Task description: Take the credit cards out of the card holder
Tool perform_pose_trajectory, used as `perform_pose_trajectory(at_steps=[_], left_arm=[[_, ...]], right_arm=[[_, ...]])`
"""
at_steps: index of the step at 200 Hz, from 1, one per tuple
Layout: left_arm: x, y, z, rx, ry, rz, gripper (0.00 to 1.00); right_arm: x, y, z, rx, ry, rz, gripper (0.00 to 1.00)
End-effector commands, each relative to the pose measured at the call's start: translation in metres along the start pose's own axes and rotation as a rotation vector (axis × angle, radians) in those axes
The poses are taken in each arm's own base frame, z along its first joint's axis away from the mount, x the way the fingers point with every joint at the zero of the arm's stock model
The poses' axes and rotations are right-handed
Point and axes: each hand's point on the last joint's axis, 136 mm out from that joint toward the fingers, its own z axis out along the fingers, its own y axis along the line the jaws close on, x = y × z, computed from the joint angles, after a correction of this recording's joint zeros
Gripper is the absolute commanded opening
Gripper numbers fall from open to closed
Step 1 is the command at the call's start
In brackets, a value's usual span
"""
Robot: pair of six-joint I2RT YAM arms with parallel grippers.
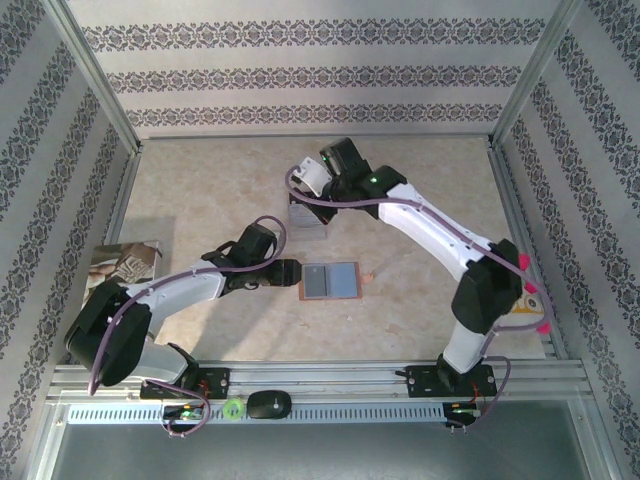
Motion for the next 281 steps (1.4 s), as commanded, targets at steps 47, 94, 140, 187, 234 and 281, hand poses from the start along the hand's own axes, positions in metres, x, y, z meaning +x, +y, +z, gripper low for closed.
perform_pose_trajectory(at_steps=[47, 94, 140, 187, 234, 281], left_arm=[[0.007, 0.03, -0.011, -0.097, 0.034, -0.043, 0.72], [0.004, 0.043, -0.017, -0.126, 0.032, -0.078, 0.72], [0.002, 0.051, -0.017, -0.131, 0.047, -0.102, 0.72], [0.006, 0.058, -0.012, -0.129, 0.063, -0.124, 0.72], [0.009, 0.061, -0.007, -0.124, 0.071, -0.143, 0.72], [0.009, 0.061, -0.004, -0.117, 0.075, -0.147, 0.72]], right_arm=[[0.007, -0.035, 0.029, -0.065, 0.151, -0.303, 0.0], [0.012, -0.068, 0.058, 0.002, 0.231, -0.418, 0.0], [0.009, -0.076, 0.075, -0.019, 0.205, -0.431, 0.0], [0.022, -0.078, 0.095, -0.024, 0.224, -0.437, 0.0], [0.026, -0.076, 0.104, -0.039, 0.216, -0.43, 0.0], [0.042, -0.077, 0.121, -0.042, 0.247, -0.43, 0.0]])
